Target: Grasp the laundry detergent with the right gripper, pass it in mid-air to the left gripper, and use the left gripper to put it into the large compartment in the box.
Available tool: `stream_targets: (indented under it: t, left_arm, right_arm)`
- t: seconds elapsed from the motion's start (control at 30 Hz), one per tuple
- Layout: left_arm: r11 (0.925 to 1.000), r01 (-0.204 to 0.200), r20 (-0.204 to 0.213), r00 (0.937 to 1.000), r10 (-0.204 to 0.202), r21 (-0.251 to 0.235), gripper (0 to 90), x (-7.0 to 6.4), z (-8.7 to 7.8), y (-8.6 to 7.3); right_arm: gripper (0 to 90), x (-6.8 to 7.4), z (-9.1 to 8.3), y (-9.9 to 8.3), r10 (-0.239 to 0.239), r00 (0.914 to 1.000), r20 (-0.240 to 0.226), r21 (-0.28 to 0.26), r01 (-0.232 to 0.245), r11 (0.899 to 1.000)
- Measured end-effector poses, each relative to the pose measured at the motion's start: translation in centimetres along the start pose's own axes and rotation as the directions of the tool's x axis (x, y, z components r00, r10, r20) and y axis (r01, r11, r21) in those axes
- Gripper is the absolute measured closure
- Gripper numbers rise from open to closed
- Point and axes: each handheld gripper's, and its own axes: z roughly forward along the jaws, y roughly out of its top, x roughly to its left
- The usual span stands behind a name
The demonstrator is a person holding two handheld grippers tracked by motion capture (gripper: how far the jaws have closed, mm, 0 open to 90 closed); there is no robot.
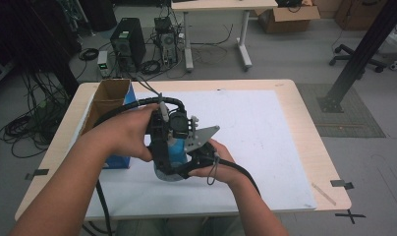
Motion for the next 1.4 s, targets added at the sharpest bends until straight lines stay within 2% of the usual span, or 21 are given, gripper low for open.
stream_targets:
  t: [0.4, 0.87, 1.33, 1.4]
  left_arm:
    - [1.0000, -0.007, 0.001, 1.0000, 0.007, 0.005, 11.0, -0.03, -0.10, 0.07]
    - [0.9998, -0.013, -0.011, 0.9999, 0.013, 0.017, 15.8, -0.08, -0.07, -0.16]
    - [0.9996, -0.023, 0.018, 0.9996, 0.023, 0.019, 26.5, -0.16, 0.17, -0.16]
    - [0.9994, -0.029, 0.013, 0.9995, 0.029, 0.020, 28.2, -0.27, 0.23, -0.09]
  right_arm:
    - [45.0, 0.10, 0.14, 0.22, -0.003, 1.0000, -0.003, 0.004, 0.003, 1.000]
    - [44.9, 0.19, 0.32, 0.23, -0.003, 1.0000, -0.009, 0.004, 0.003, 1.000]
    - [45.0, 0.28, 0.30, 0.22, 0.002, 1.0000, -0.008, 0.002, -0.002, 1.000]
    - [45.0, 0.29, 0.30, 0.24, 0.000, 1.0000, -0.006, 0.000, 0.000, 1.000]
